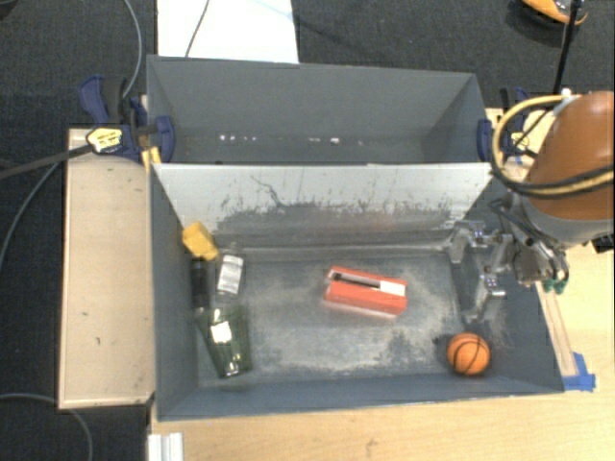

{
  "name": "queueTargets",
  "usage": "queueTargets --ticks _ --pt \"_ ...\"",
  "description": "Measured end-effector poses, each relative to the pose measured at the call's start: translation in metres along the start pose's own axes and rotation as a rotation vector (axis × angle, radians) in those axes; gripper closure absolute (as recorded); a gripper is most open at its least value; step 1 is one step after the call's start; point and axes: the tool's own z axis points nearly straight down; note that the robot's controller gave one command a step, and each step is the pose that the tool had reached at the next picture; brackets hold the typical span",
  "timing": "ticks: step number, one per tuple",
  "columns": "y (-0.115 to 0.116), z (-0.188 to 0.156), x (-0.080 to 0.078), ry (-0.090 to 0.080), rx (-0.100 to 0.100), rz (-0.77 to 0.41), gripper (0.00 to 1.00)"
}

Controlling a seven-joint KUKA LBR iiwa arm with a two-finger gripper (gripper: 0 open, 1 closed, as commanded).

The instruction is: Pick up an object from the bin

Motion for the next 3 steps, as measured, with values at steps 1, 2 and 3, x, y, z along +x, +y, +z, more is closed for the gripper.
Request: queueTargets --ticks 1,2,3 --pt "0.001 -0.005 -0.002 -0.009 0.001 -0.003 0.0" --pt "0.021 0.021 -0.013 -0.013 0.002 0.085 0.0" --pt "0.047 0.078 -0.014 -0.014 0.0 0.067 0.0"
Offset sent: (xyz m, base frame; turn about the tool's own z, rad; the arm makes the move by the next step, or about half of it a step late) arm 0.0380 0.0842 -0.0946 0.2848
